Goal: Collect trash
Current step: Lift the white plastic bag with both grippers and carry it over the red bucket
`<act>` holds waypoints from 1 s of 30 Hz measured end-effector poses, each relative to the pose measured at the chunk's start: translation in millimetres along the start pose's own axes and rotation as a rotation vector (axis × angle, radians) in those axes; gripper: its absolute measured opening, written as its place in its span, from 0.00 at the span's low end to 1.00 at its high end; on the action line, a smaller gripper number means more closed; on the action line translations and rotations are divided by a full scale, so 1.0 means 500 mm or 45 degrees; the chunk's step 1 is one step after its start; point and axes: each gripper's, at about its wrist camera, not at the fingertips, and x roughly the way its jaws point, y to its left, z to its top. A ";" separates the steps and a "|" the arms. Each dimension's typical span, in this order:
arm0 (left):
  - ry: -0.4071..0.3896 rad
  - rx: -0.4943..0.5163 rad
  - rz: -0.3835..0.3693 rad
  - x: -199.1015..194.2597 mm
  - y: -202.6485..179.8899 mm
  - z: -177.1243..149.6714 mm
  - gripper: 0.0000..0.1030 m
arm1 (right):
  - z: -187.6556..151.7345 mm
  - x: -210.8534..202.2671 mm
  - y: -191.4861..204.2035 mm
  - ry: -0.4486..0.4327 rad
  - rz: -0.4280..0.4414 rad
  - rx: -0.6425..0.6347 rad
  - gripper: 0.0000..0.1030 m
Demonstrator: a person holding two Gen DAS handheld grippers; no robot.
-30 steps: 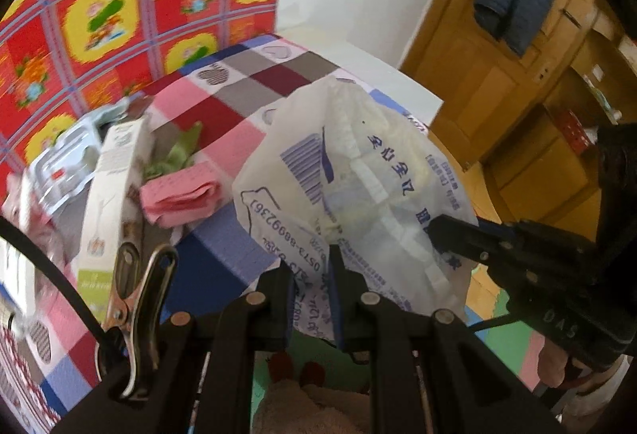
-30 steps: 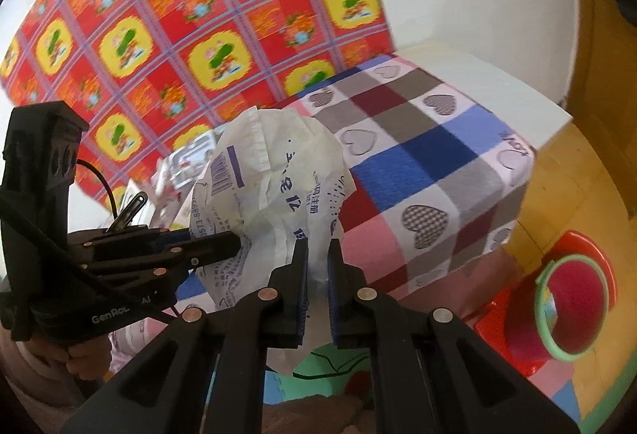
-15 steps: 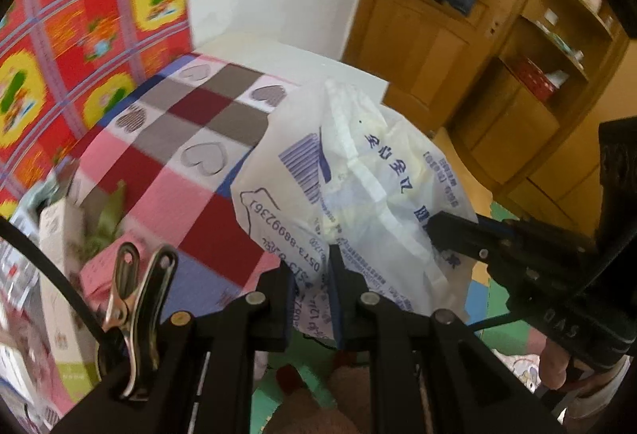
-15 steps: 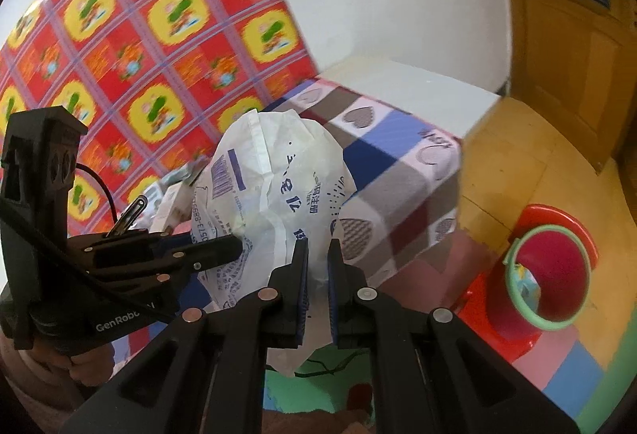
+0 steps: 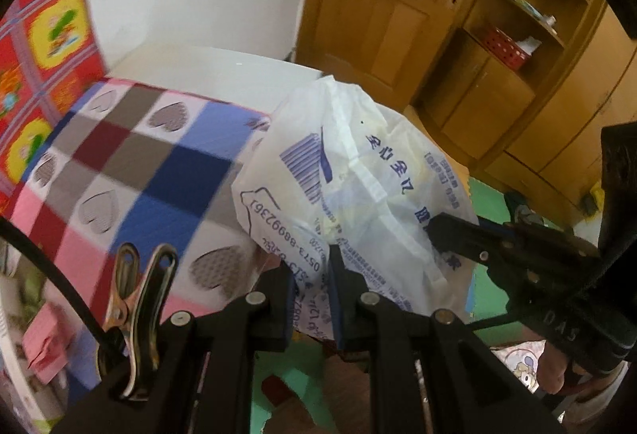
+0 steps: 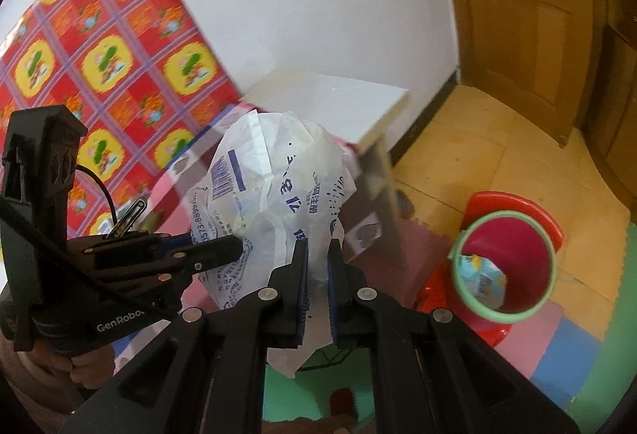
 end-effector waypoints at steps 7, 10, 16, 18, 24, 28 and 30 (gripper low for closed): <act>0.040 0.065 -0.065 0.103 -0.086 0.044 0.14 | 0.001 -0.007 -0.137 0.010 -0.067 0.100 0.09; 0.071 0.083 -0.095 0.154 -0.119 0.053 0.14 | -0.002 0.001 -0.189 0.028 -0.099 0.137 0.09; 0.093 0.145 -0.124 0.246 -0.186 0.066 0.14 | -0.017 0.017 -0.297 0.054 -0.151 0.199 0.09; 0.105 0.151 -0.141 0.283 -0.202 0.070 0.14 | -0.022 0.028 -0.329 0.064 -0.170 0.208 0.09; 0.153 0.174 -0.152 0.391 -0.249 0.067 0.14 | -0.045 0.075 -0.413 0.105 -0.224 0.215 0.09; 0.190 0.175 -0.157 0.457 -0.266 0.056 0.14 | -0.064 0.112 -0.459 0.134 -0.249 0.213 0.09; 0.201 0.185 -0.163 0.495 -0.276 0.058 0.14 | -0.073 0.129 -0.483 0.139 -0.260 0.220 0.09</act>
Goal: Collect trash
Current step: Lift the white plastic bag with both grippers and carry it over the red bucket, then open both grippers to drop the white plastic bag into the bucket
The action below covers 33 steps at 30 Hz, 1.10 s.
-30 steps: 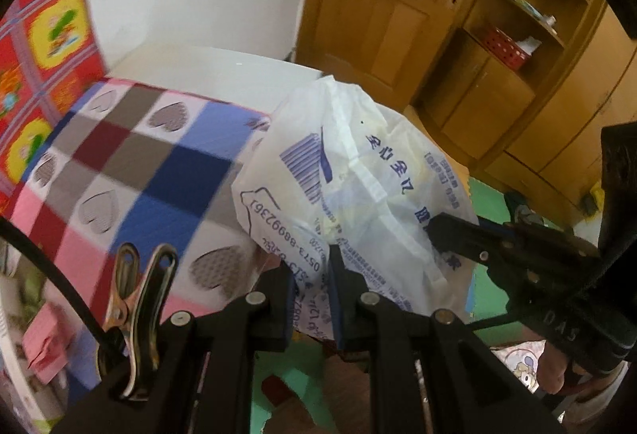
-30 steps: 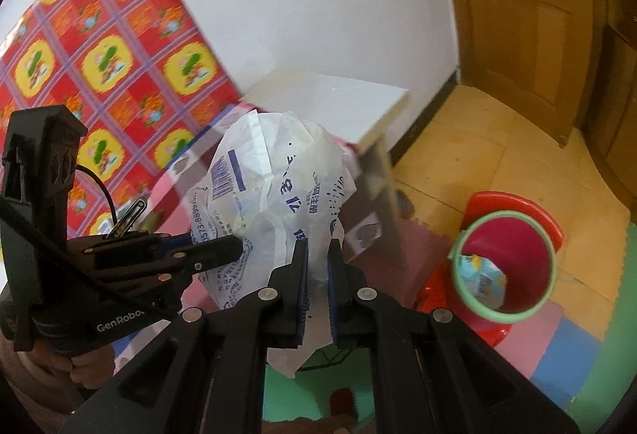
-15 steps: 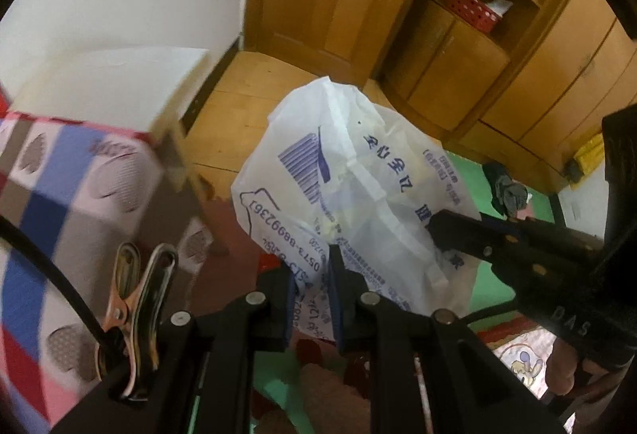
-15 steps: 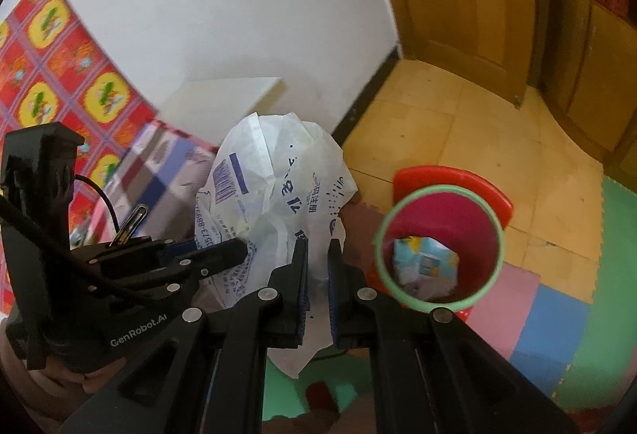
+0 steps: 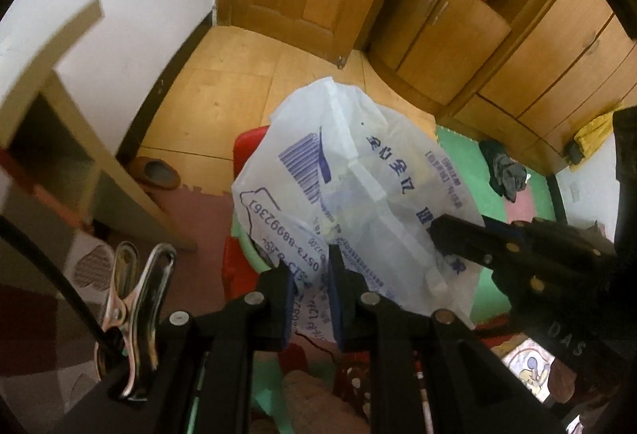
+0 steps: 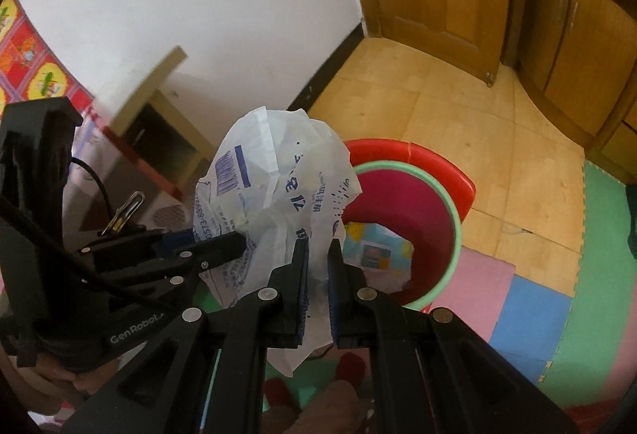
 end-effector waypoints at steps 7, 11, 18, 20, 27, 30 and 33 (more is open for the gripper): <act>0.038 0.018 -0.008 0.099 -0.012 0.028 0.14 | -0.007 0.073 -0.060 0.034 -0.026 0.051 0.10; 0.077 0.021 0.002 0.154 -0.018 0.036 0.14 | -0.012 0.116 -0.088 0.059 -0.048 0.062 0.10; 0.107 0.093 0.029 0.211 -0.030 0.053 0.21 | -0.011 0.148 -0.110 0.073 -0.091 0.060 0.10; 0.109 0.086 0.022 0.218 -0.031 0.056 0.27 | -0.011 0.151 -0.115 0.072 -0.092 0.059 0.10; 0.145 0.071 0.017 0.228 -0.030 0.064 0.41 | -0.008 0.157 -0.127 0.070 -0.109 0.077 0.13; 0.145 0.076 0.031 0.230 -0.032 0.066 0.48 | -0.007 0.161 -0.129 0.070 -0.122 0.074 0.22; 0.146 0.073 0.036 0.228 -0.030 0.068 0.54 | -0.007 0.159 -0.132 0.064 -0.134 0.079 0.26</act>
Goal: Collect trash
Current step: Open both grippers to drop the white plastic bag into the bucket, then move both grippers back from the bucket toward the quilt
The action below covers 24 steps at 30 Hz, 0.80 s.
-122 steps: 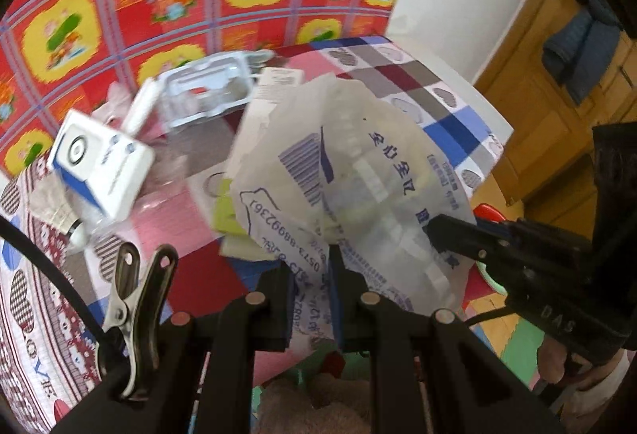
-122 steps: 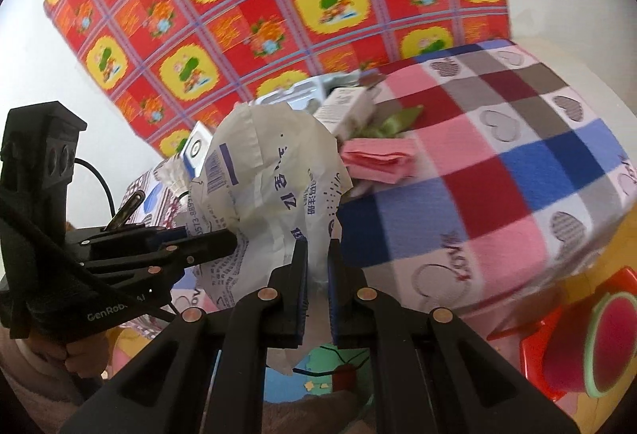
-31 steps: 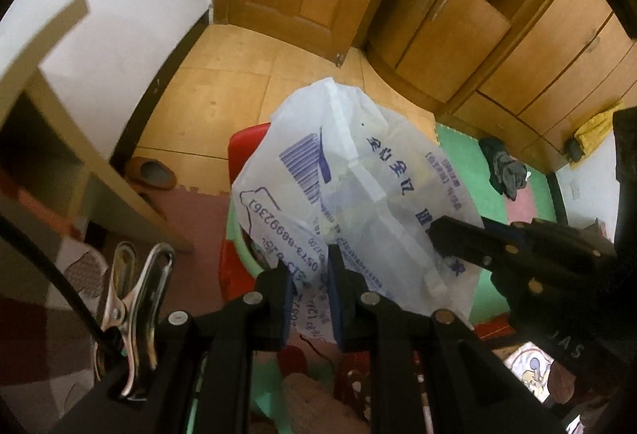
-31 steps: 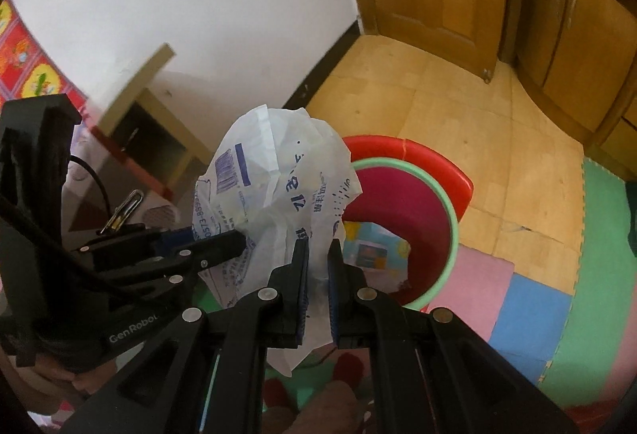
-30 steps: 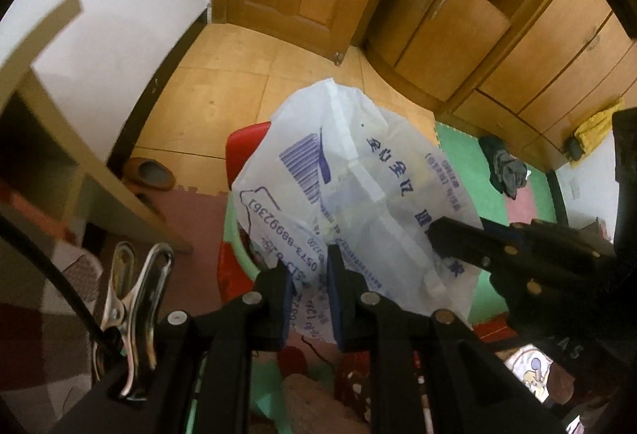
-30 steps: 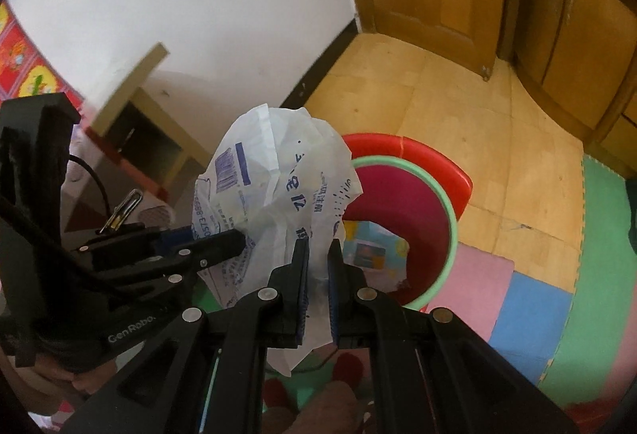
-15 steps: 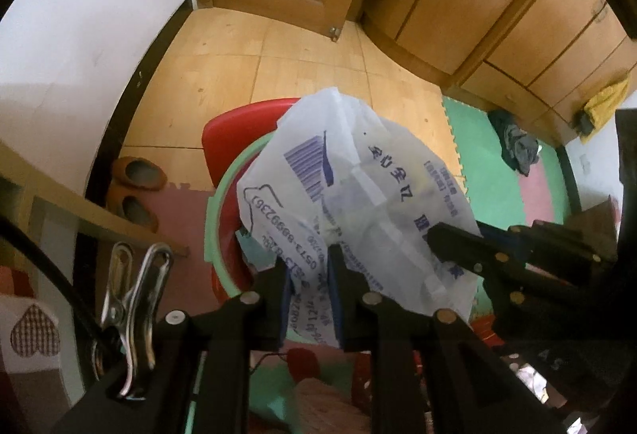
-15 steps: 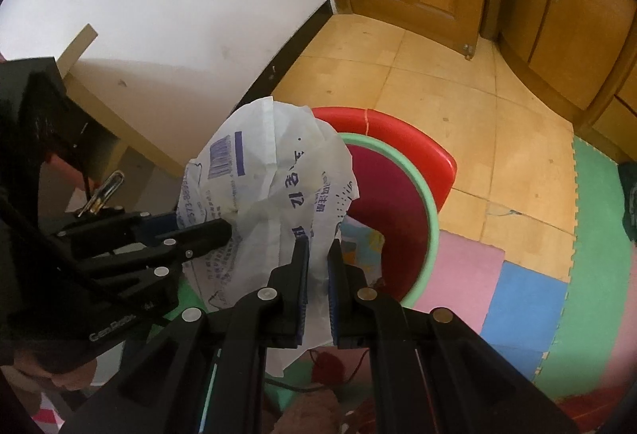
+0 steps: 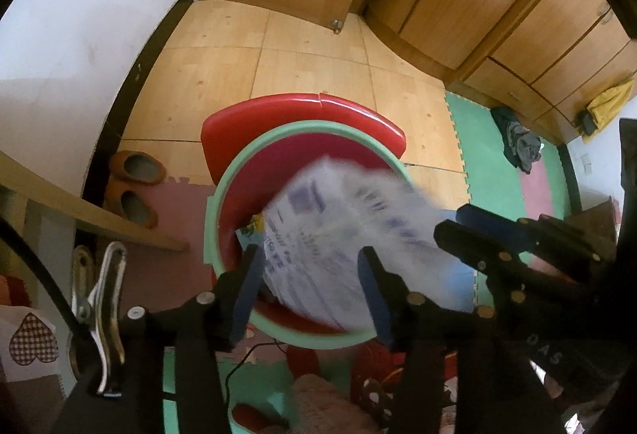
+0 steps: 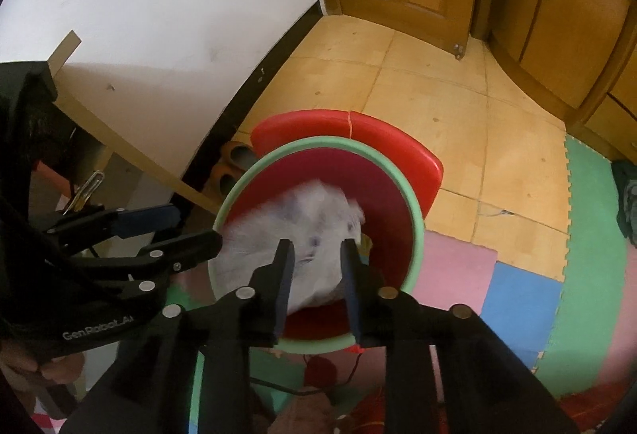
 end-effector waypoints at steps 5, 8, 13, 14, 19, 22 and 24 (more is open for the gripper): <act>-0.005 -0.008 0.007 -0.009 0.005 -0.004 0.56 | 0.002 -0.003 -0.001 0.000 0.001 -0.004 0.26; -0.008 -0.005 0.011 -0.017 0.006 -0.007 0.56 | 0.002 -0.009 0.001 0.001 0.006 -0.016 0.26; -0.019 -0.010 0.013 -0.038 0.008 -0.007 0.56 | 0.006 -0.028 0.007 -0.009 0.012 -0.031 0.26; -0.022 -0.017 0.014 -0.043 0.008 -0.008 0.56 | 0.006 -0.031 0.008 -0.010 0.015 -0.028 0.26; -0.034 -0.043 0.018 -0.071 0.010 -0.012 0.57 | 0.007 -0.056 0.016 -0.019 0.023 -0.036 0.27; -0.043 -0.061 0.019 -0.097 0.011 -0.013 0.57 | 0.006 -0.076 0.028 -0.026 0.031 -0.043 0.27; -0.053 -0.078 0.017 -0.118 0.013 -0.013 0.57 | 0.006 -0.092 0.038 -0.036 0.033 -0.053 0.27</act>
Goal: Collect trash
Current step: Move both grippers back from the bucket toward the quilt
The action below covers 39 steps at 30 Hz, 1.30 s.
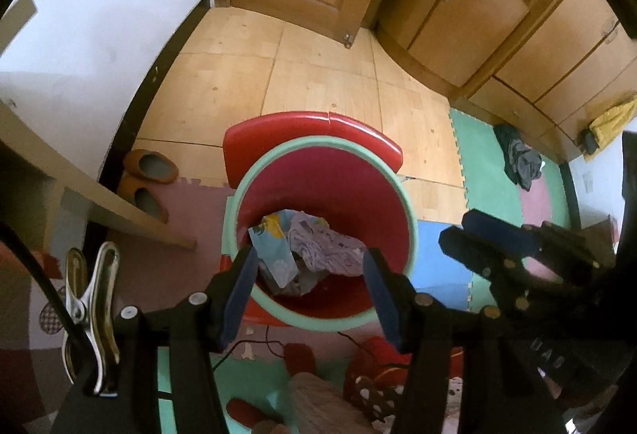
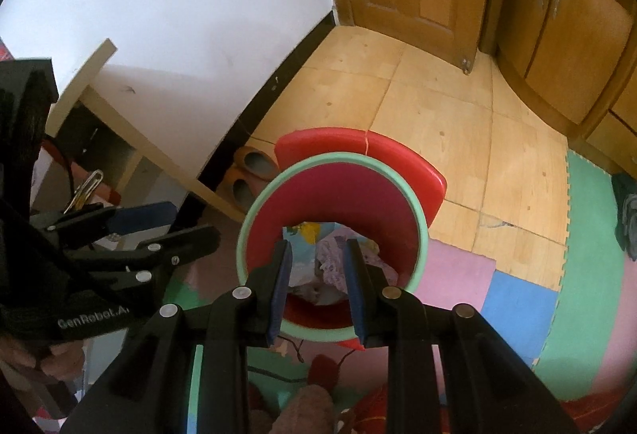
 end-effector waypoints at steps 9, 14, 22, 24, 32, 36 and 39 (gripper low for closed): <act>-0.078 -0.053 -0.001 -0.096 0.001 -0.005 0.58 | 0.004 -0.078 0.049 -0.048 0.030 -0.044 0.30; -0.116 -0.084 -0.003 -0.152 0.005 -0.015 0.58 | 0.007 -0.119 0.079 -0.074 0.054 -0.068 0.35; -0.172 -0.104 0.031 -0.245 0.020 -0.042 0.58 | 0.006 -0.172 0.136 -0.097 0.095 -0.099 0.35; -0.188 -0.125 0.028 -0.267 0.026 -0.054 0.58 | 0.002 -0.185 0.151 -0.103 0.108 -0.098 0.35; -0.230 -0.177 0.054 -0.345 0.061 -0.091 0.58 | -0.008 -0.233 0.224 -0.135 0.146 -0.175 0.35; -0.253 -0.207 0.073 -0.390 0.087 -0.111 0.58 | -0.009 -0.253 0.269 -0.152 0.178 -0.218 0.35; -0.263 -0.249 0.086 -0.420 0.112 -0.124 0.58 | -0.010 -0.265 0.306 -0.161 0.203 -0.255 0.35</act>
